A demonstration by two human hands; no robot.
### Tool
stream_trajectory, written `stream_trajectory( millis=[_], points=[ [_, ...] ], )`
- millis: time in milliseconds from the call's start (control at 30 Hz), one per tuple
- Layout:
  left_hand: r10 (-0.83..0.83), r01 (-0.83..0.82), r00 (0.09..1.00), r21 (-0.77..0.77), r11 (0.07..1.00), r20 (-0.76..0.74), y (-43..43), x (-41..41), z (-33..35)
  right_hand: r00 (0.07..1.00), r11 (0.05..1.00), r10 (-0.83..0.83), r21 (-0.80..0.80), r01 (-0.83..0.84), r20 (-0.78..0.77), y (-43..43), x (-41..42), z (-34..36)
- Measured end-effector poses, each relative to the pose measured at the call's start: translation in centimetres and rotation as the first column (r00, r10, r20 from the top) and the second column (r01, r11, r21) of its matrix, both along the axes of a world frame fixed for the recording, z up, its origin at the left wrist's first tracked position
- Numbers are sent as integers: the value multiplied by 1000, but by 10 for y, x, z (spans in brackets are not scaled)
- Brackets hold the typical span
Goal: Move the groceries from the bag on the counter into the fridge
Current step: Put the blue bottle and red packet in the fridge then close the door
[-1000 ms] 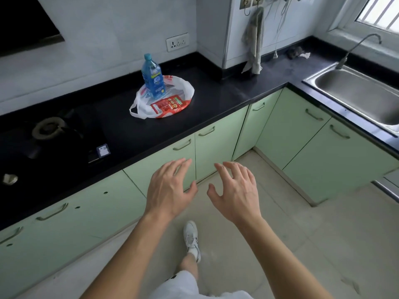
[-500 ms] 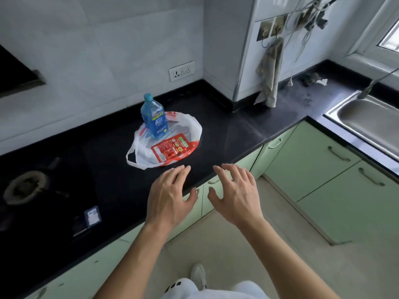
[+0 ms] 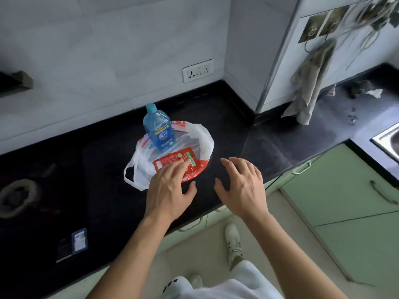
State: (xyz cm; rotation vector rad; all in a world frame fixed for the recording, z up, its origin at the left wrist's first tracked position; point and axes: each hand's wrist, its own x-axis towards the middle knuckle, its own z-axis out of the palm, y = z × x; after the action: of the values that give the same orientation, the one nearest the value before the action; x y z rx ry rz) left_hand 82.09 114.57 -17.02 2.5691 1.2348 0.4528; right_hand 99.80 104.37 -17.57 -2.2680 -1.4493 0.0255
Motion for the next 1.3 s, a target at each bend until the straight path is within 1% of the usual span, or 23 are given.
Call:
stream_trajectory(
  millis=[200, 367, 500, 633, 733, 900, 1000, 1133, 1200, 1233, 1300],
  points=[
    [120, -121, 992, -18, 992, -35, 29, 44, -1, 984, 984, 177, -14, -178, -27, 60, 58, 8],
    [245, -247, 968, -26, 969, -50, 38, 72, 1, 939, 938, 341, -49, -343, -39, 103, 92, 6],
    [341, -343, 939, -40, 938, -53, 38, 70, 3, 892, 889, 448, -78, -452, -66, 127, 93, 1],
    [410, -415, 907, -43, 909, -93, 38, 57, -2, 854, 855, 515, -30, -518, -73, 142, 84, -6],
    [420, -427, 901, -64, 902, -106, 41, 48, -10, 844, 845, 531, -22, -534, -76, 151, 78, -12],
    [434, -446, 892, -93, 890, -122, 46, 30, -22, 849, 853, 514, -28, -521, -124, 163, 69, -22],
    [428, -444, 893, -121, 888, -140, 53, 19, -31, 852, 857, 496, -61, -512, -168, 169, 65, -33],
    [396, -420, 904, -166, 892, -159, 69, 11, -51, 834, 845, 503, -70, -530, -227, 174, 63, -49],
    [361, -388, 919, -196, 901, -159, 82, 11, -62, 816, 846, 490, -57, -530, -305, 180, 63, -56],
    [338, -366, 928, -214, 906, -155, 89, 11, -68, 799, 853, 464, -52, -520, -382, 186, 64, -60],
    [290, -321, 945, -249, 914, -152, 101, 14, -77, 735, 870, 404, -19, -492, -544, 202, 63, -66]
  ],
)
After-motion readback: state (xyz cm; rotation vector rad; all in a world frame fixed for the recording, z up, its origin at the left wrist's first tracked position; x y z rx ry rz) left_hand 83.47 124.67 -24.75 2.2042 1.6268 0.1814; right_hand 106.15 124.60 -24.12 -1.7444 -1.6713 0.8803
